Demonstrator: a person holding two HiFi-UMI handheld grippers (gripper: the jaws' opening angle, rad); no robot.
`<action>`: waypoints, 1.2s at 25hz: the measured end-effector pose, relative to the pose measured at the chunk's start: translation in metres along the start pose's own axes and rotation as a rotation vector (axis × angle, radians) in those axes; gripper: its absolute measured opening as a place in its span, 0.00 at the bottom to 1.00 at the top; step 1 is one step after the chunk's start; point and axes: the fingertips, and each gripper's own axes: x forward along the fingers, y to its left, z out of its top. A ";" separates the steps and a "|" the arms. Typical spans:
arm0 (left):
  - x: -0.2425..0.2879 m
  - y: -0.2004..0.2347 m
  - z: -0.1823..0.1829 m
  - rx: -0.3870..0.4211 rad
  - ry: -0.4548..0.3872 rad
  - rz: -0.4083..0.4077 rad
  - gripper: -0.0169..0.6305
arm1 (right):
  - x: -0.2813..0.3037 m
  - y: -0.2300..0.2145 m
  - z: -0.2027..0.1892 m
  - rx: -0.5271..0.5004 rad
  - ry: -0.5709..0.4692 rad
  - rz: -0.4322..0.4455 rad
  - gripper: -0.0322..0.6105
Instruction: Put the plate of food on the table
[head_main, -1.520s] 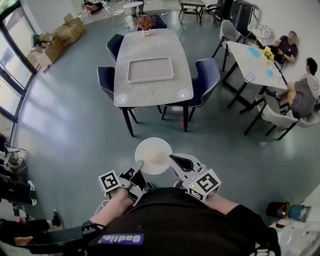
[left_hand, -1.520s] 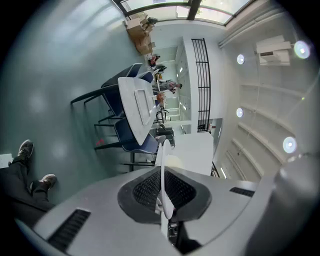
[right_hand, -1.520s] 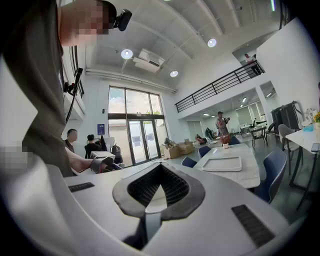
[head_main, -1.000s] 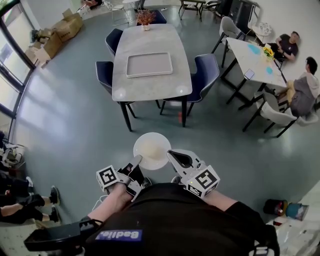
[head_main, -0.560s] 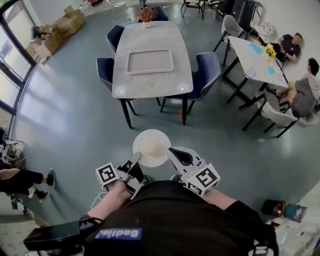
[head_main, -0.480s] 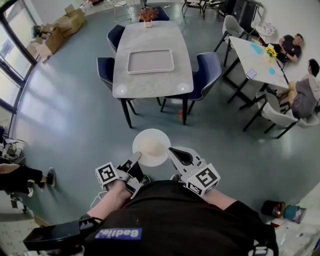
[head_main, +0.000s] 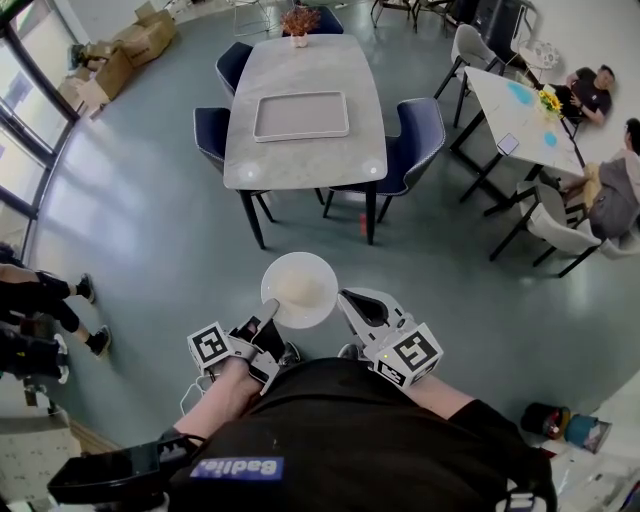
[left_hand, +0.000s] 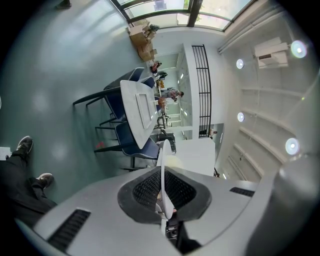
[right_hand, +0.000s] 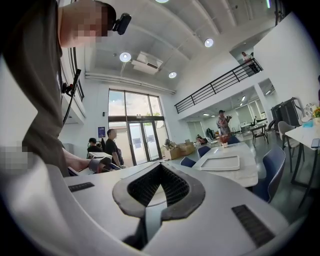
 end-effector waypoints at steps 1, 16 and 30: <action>0.002 -0.001 -0.002 -0.001 -0.005 -0.001 0.05 | -0.003 -0.003 0.000 0.000 0.001 0.002 0.07; 0.020 -0.006 -0.017 0.000 -0.023 -0.001 0.05 | -0.022 -0.027 0.000 -0.016 0.029 0.005 0.07; 0.056 -0.001 0.037 0.003 0.003 -0.005 0.05 | 0.026 -0.063 0.005 -0.034 0.049 -0.046 0.07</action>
